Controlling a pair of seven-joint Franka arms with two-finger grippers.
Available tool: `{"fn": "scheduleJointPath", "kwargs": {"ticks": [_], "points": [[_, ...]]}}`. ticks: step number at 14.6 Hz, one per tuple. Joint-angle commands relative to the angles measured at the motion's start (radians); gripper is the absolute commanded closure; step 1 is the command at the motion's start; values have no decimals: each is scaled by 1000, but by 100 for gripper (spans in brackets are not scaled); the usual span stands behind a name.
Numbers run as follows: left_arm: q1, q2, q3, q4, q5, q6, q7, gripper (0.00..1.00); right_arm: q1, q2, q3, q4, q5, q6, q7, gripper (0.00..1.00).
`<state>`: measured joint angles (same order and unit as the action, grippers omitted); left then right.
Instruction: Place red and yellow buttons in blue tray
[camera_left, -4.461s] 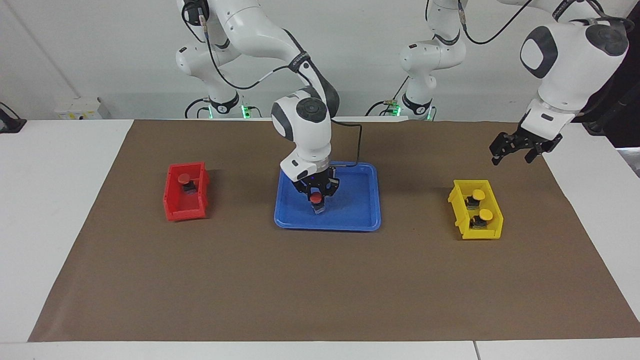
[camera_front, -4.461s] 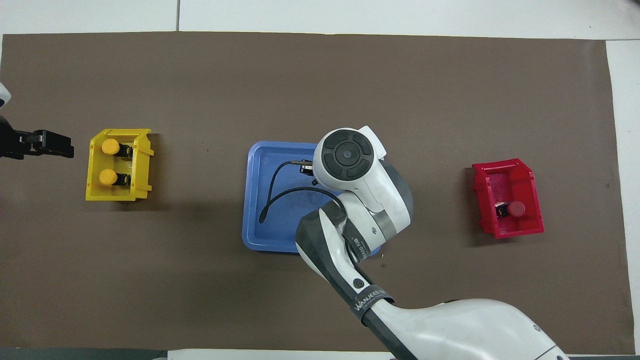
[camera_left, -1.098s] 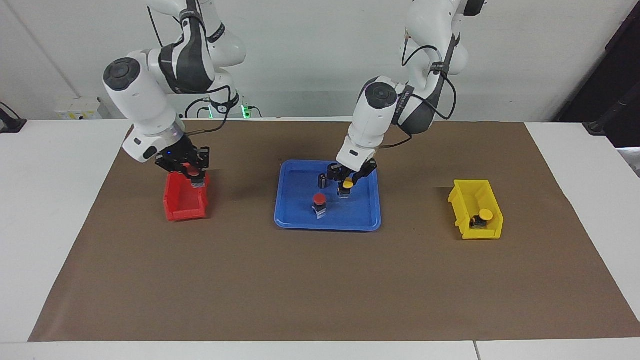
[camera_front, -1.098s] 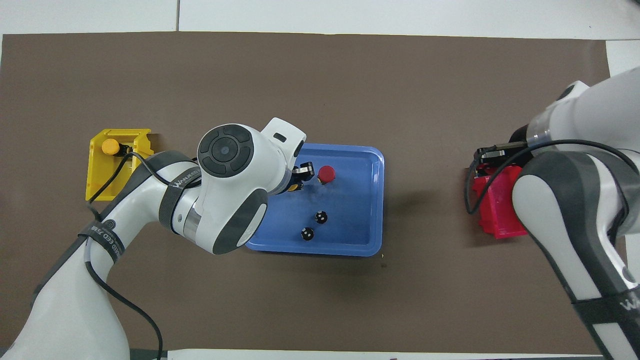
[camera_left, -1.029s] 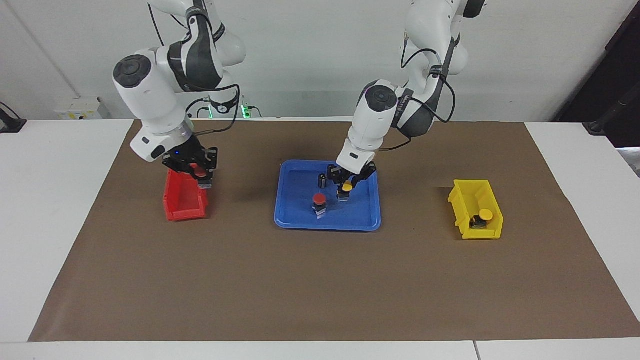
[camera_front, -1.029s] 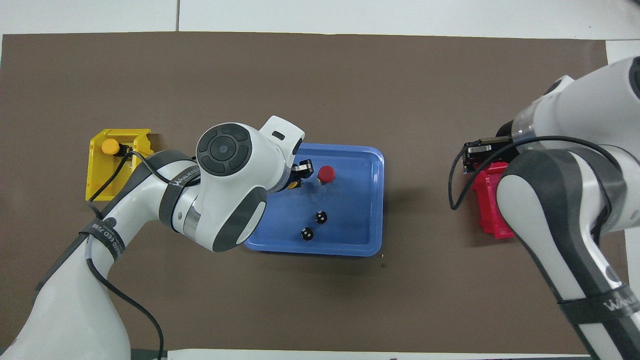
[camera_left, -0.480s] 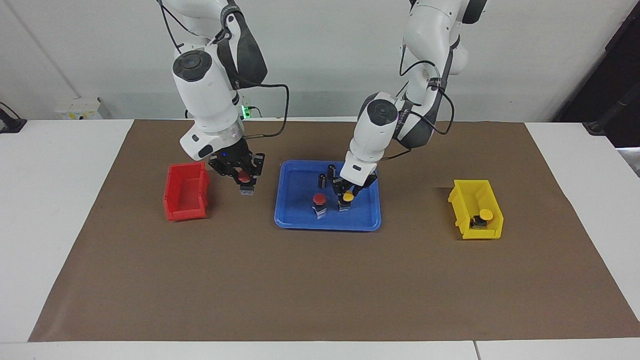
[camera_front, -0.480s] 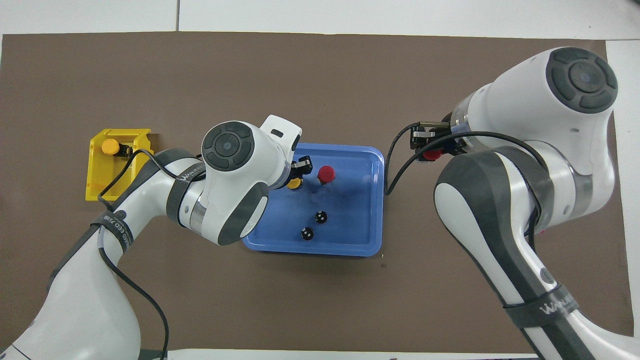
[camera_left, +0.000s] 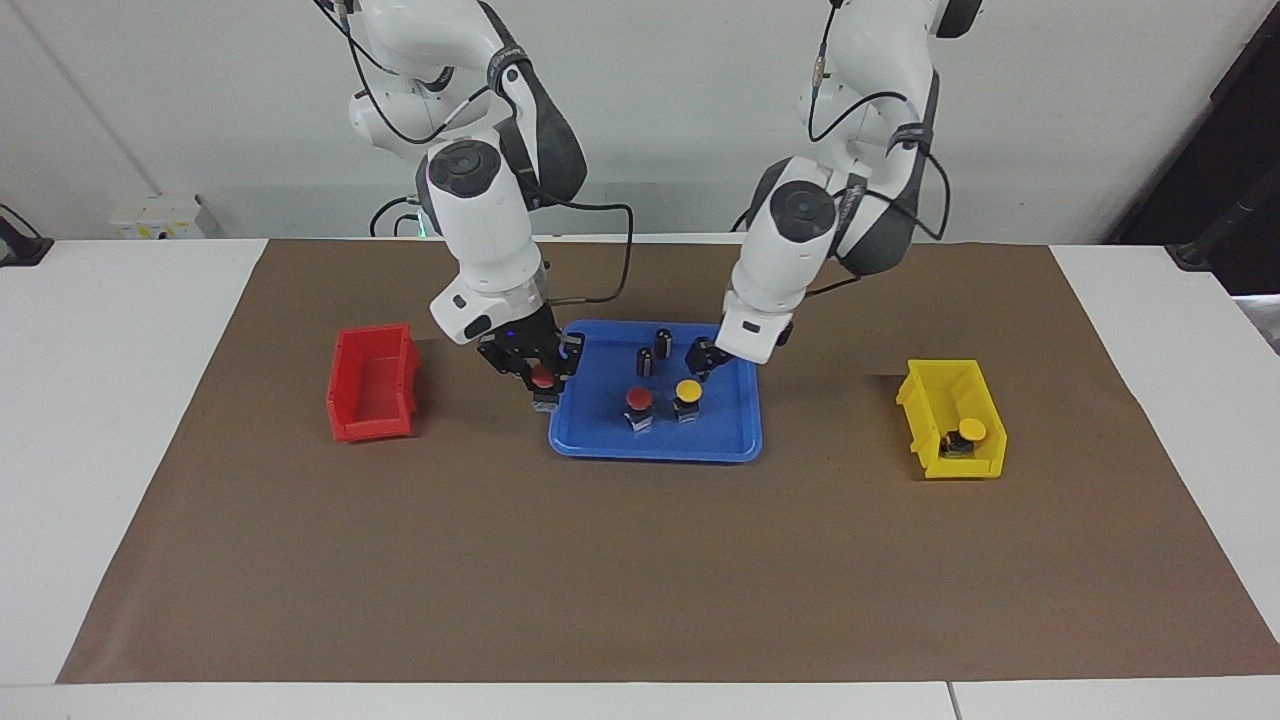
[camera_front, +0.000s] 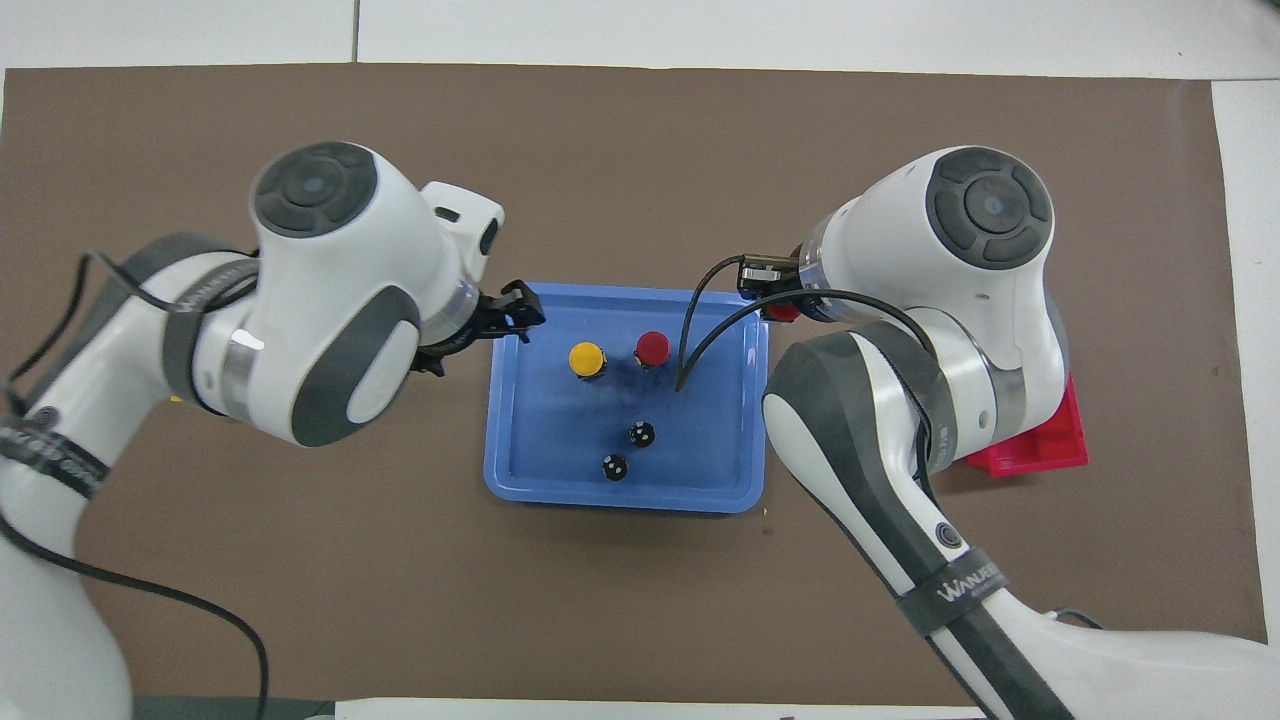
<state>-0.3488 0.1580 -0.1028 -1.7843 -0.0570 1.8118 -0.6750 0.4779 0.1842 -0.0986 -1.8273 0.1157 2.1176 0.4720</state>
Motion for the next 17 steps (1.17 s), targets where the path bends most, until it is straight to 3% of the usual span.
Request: {"fn": "scheduleJointPath", "kwargs": {"ticks": [1, 3, 6, 9, 14, 15, 16, 17], "points": [[150, -32, 0, -47, 110, -36, 249, 0, 45, 33, -4, -23, 22, 48, 40, 80], [261, -26, 0, -41, 114, 6, 452, 0, 76, 55, -4, -43, 22, 84, 54, 80], [368, -31, -1, -119, 112, 234, 533, 4, 76, 51, -4, -121, 22, 160, 51, 80], [425, -35, -1, -164, 112, 311, 633, 20, 82, 80, -4, -129, 22, 197, 54, 75], [429, -12, -1, -267, 112, 504, 652, 23, 99, 95, -4, -130, 22, 200, 56, 64], [429, 1, -1, -267, 112, 511, 652, 23, 99, 95, -4, -130, 22, 200, 54, 57], [429, 6, -1, -265, 112, 517, 652, 24, 97, 97, -4, -124, 22, 199, 54, 41], [427, 11, -1, -267, 112, 526, 652, 25, 97, 98, -4, -116, 22, 196, 56, 19]]}}
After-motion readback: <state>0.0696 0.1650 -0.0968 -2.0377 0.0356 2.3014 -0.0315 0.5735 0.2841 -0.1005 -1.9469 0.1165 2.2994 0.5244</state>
